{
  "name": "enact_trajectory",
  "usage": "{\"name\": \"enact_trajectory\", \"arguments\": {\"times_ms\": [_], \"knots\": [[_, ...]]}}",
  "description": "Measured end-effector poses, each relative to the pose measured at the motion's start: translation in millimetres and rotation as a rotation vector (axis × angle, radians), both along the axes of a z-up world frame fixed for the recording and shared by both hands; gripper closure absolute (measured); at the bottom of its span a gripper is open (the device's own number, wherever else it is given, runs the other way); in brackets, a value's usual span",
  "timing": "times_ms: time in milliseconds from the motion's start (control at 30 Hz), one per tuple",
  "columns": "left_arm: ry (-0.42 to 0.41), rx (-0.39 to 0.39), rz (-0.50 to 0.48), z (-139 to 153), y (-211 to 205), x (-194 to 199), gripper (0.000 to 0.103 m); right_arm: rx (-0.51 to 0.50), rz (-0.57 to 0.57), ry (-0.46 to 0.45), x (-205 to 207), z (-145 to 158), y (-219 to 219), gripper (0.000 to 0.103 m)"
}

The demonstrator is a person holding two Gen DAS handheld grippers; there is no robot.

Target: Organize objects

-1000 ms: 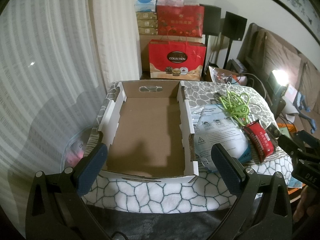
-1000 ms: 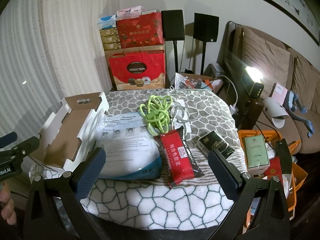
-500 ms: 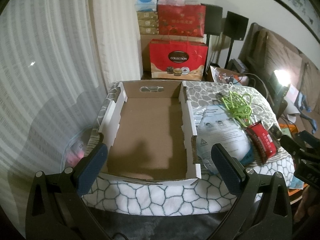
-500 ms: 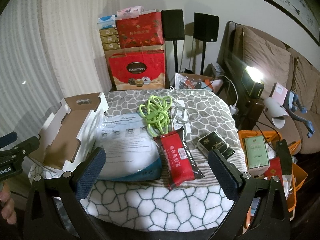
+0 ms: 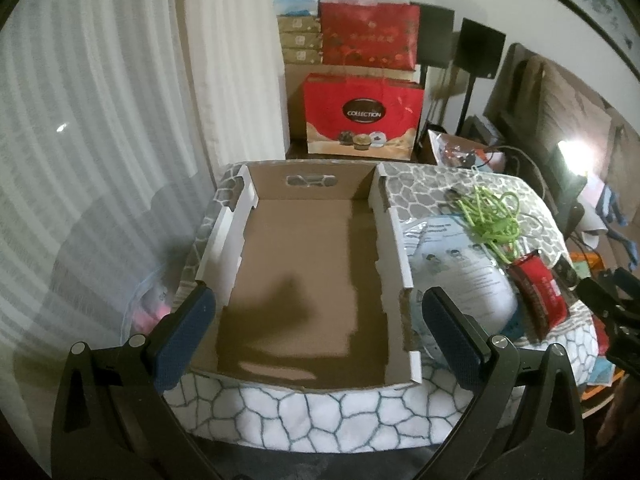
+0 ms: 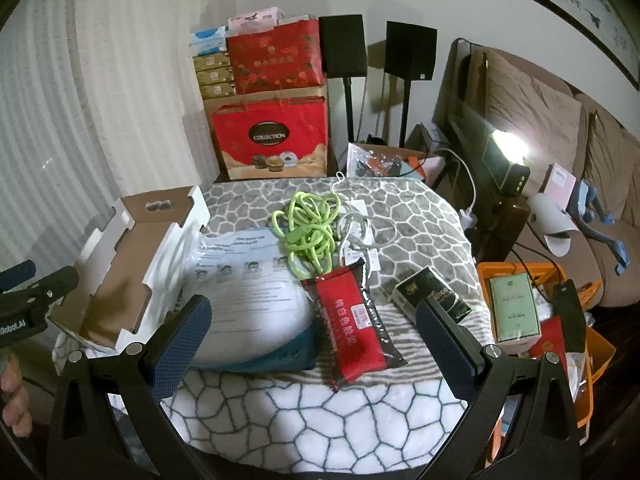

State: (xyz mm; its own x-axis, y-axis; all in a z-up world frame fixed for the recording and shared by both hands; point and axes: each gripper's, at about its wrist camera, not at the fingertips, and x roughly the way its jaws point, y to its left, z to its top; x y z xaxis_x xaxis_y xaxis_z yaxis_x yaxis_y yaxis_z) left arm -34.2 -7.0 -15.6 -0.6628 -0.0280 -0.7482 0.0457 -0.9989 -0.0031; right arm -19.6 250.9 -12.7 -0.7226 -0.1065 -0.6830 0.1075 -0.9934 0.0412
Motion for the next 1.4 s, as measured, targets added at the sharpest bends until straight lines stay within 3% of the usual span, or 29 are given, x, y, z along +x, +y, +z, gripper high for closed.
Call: {"name": "enact_trajectory", "arguments": {"times_ms": [367, 667, 900, 1200, 1267, 1400], "knots": [[-0.047, 0.026, -0.003, -20.9, -14.4, -28.9, 0.0, 0.009, -0.027, -0.053, -14.7, -21.5, 18.4, 0.0], [-0.08, 0.004, 0.027, -33.6, -37.3, -59.1, 0.0, 0.051, -0.043, -0.11, -38.5, -51.6, 32.0, 0.001], [-0.146, -0.023, 0.05, -55.9, -64.8, -84.3, 0.0, 0.064, -0.031, -0.148, -49.5, -64.2, 33.4, 0.007], [-0.167, -0.03, 0.059, -68.1, -87.3, -98.5, 0.0, 0.07, -0.02, -0.176, -58.2, -72.3, 30.2, 0.015], [-0.176, -0.035, 0.056, -70.0, -90.5, -102.4, 0.002, 0.068, -0.016, -0.184, -60.0, -74.7, 29.6, 0.018], [-0.223, -0.045, 0.05, -77.6, -95.6, -111.4, 0.031, 0.068, -0.009, -0.201, -64.0, -79.6, 28.5, 0.025]]}}
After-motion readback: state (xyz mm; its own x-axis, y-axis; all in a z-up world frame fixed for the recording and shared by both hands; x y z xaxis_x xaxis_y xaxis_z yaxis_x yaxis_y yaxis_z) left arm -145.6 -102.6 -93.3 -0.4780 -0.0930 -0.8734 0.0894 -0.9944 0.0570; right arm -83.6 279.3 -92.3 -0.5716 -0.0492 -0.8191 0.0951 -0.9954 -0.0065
